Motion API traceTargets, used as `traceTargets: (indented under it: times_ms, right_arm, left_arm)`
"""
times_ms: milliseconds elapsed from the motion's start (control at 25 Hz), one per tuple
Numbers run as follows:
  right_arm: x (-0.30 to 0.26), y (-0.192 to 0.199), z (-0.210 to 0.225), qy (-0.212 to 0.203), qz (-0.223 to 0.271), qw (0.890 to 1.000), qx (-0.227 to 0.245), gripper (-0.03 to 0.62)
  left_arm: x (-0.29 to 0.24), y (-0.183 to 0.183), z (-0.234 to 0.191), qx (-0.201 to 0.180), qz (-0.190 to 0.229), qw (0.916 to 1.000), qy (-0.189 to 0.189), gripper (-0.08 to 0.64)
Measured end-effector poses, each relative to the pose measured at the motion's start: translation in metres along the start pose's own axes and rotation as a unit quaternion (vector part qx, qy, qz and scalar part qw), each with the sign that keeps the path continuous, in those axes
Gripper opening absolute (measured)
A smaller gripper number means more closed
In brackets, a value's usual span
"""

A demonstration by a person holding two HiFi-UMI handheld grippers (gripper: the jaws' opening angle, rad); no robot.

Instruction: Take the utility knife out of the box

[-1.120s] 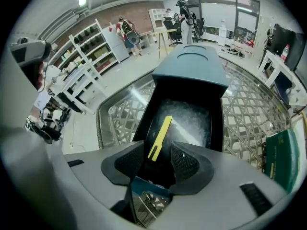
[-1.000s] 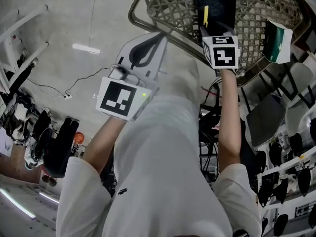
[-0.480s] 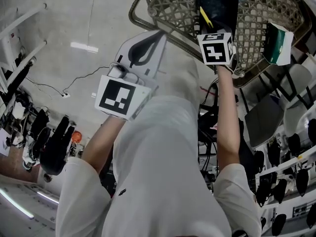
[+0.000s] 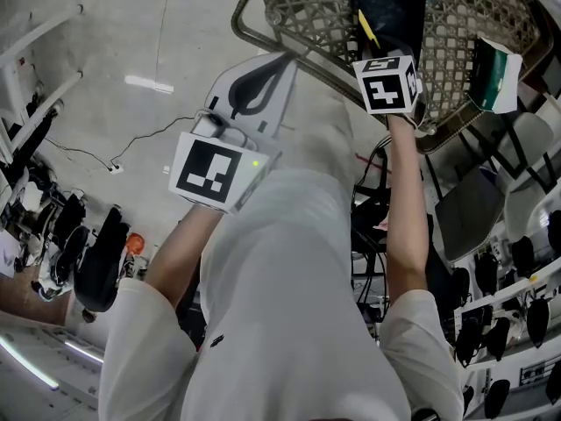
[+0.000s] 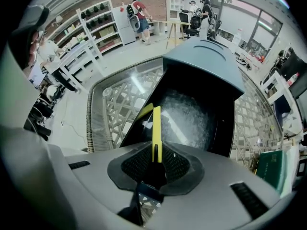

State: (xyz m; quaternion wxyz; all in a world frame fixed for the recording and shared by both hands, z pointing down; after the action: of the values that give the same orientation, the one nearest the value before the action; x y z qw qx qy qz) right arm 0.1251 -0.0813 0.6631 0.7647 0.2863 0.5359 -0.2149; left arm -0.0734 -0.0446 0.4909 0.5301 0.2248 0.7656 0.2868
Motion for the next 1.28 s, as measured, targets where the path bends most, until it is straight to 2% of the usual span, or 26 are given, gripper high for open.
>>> traceTargets:
  times_ms: [160,320,680,1000,1280]
  right_arm:
    - [0.01,0.004,-0.003,0.003,0.016,1.0,-0.007,0.052]
    - [0.024,0.002,-0.008,-0.002,0.056,0.998,-0.027,0.052]
    - [0.068,0.0,-0.027,0.024,0.106,0.994,-0.029,0.052]
    - [0.121,-0.001,-0.042,0.046,0.157,0.986,-0.038,0.052]
    - [0.171,-0.005,-0.057,0.06,0.216,0.973,-0.054,0.052]
  left_arm:
    - [0.006,0.0,0.0,-0.003,0.004,1.0,0.001,0.0]
    - [0.013,-0.004,0.001,-0.01,0.011,0.9999,0.005,0.0]
    - [0.038,-0.019,0.009,-0.03,0.041,0.9986,0.012,0.0]
    - [0.068,-0.034,0.016,-0.038,0.064,0.9972,0.011,0.0]
    - [0.09,-0.052,0.024,-0.042,0.09,0.995,0.009,0.0]
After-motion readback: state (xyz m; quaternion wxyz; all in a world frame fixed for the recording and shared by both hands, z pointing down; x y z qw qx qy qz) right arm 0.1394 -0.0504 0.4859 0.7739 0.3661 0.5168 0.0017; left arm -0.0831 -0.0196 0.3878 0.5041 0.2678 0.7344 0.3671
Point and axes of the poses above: the fingertips, and each gripper's own axes: x backward along the fingers, z to its right, y out of its underside, the point moved 7 cm from there along x, backward along the fingers, and after that the axes turned 14 degrees about -y, right-handed, at the moved point
